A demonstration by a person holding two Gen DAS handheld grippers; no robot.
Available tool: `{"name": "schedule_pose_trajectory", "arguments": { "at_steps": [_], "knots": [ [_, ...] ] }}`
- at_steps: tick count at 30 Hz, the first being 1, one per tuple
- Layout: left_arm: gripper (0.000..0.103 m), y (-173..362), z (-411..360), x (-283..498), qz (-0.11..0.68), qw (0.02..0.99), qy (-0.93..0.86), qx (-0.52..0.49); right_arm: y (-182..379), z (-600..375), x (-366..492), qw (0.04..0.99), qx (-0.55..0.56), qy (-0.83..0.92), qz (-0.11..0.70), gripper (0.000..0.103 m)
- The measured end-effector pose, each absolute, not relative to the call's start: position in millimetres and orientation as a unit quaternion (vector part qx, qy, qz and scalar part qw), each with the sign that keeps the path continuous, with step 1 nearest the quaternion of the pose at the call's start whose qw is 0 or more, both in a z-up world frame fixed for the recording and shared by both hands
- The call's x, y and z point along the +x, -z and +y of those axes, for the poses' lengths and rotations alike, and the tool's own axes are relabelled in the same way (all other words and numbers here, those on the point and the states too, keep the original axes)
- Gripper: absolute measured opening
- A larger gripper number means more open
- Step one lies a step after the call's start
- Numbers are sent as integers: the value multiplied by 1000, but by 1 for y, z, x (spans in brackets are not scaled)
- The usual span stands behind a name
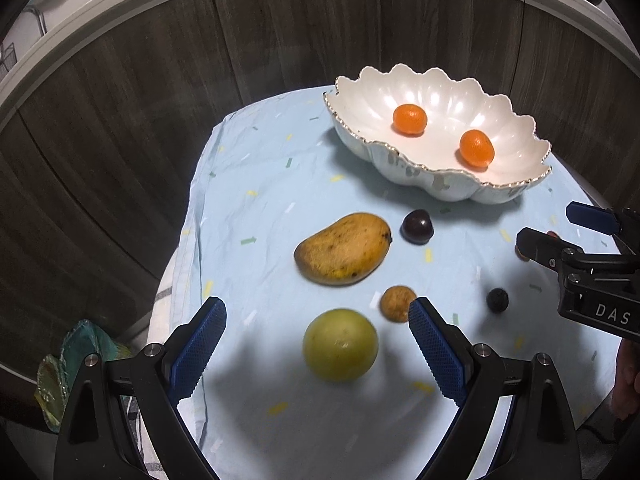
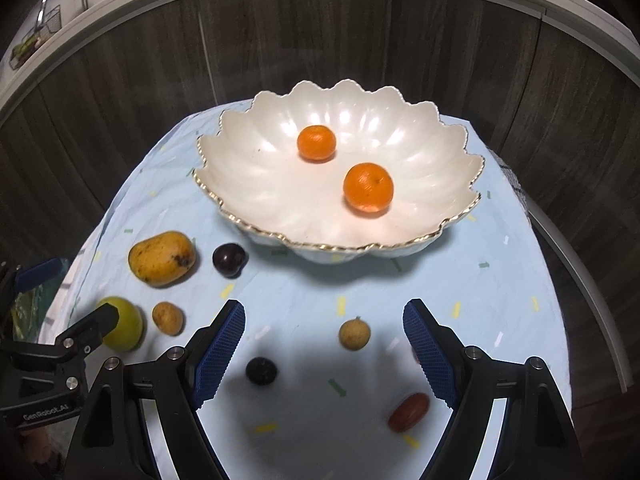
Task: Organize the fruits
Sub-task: 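Withdraw both tools from the bowl and move toward the remaining fruits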
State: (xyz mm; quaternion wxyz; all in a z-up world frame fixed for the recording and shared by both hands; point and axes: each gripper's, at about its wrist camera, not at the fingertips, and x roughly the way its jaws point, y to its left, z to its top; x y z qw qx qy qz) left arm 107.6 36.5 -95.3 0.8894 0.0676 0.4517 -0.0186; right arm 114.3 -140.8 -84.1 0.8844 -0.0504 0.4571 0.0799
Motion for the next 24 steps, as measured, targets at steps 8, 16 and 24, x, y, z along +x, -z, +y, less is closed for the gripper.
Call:
{"name": "schedule_pose_trajectory", "arguments": {
  "at_steps": [8,16,24],
  "knots": [
    [93,107,41,102,461,885,17,63,99,-133,105,877,-57,-90,469,82],
    [93,114,41,98,459,886,13,67,112,-130,100,872,-63,-92,477,81],
    [91,124,46,100,464,884,9,54,121,-123,98,866,-77,-100,484,74]
  ]
}}
